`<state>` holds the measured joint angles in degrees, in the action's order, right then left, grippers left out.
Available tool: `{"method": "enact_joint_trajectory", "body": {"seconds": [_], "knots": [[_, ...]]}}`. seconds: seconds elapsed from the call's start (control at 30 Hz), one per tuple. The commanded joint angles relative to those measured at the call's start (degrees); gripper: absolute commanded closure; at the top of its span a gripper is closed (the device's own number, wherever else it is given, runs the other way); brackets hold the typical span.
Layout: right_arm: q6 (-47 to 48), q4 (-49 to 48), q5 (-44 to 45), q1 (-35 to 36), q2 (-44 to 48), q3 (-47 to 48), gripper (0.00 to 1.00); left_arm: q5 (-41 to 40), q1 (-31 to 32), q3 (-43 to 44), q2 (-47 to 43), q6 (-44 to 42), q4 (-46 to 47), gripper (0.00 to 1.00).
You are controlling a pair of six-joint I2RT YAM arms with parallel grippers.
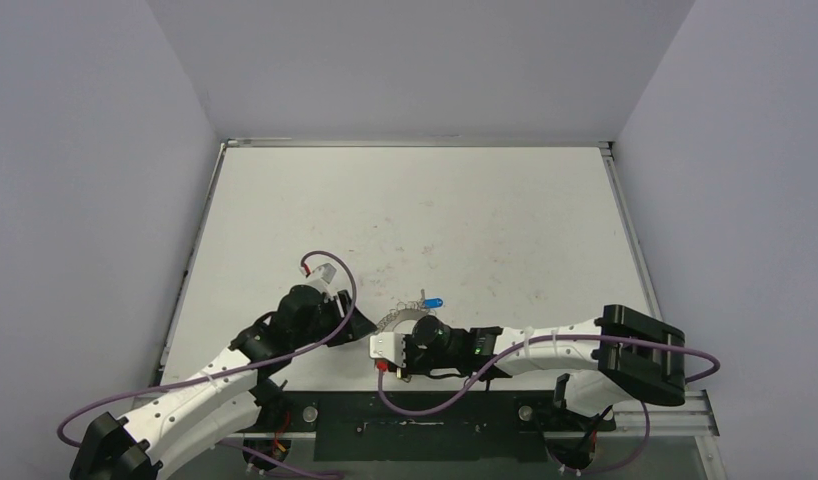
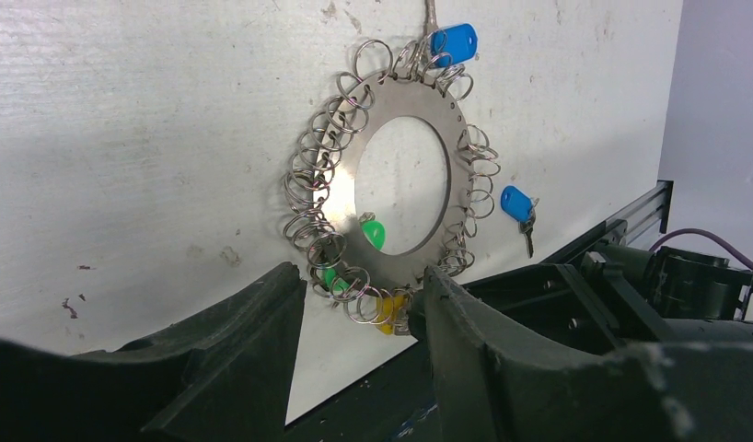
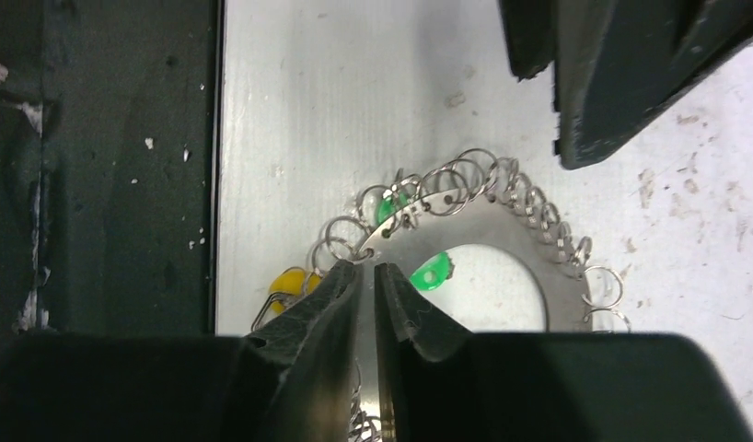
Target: Put the keys on the keyring
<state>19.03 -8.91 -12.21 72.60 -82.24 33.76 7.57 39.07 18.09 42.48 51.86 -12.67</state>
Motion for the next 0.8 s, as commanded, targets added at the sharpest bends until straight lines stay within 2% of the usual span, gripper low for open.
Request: {"method": "enact_joint_trajectory", "body": {"seconds": [0.0, 0.2, 0.4, 0.57, 0.77], "knots": [[0.5, -6.4, 2.6, -1.0, 1.1, 2.6, 0.85, -1.3, 0.3, -0.6, -1.9, -1.0, 1.4, 0.52], [-1.0, -7.1, 3.9, -1.5, -4.8, 7.3, 0.90, -5.2, 0.3, 0.8, -5.4, -1.3, -3.2, 0.52], [-2.8, -8.5, 6.8, -1.5, -8.1, 8.0, 0.90, -7.1, 0.3, 1.0, -9.7, -1.6, -6.0, 0.51], [-3.6, -5.1, 4.9, -1.5, -7.8, 7.3, 1.00, -8.6, 0.2, 0.4, -11.4, -1.3, -6.5, 0.50], [-5.7, -4.1, 3.9, -1.4, -7.0, 4.2, 1.00, -8.5, 0.3, 0.2, -10.6, -1.3, -5.7, 0.50]]}}
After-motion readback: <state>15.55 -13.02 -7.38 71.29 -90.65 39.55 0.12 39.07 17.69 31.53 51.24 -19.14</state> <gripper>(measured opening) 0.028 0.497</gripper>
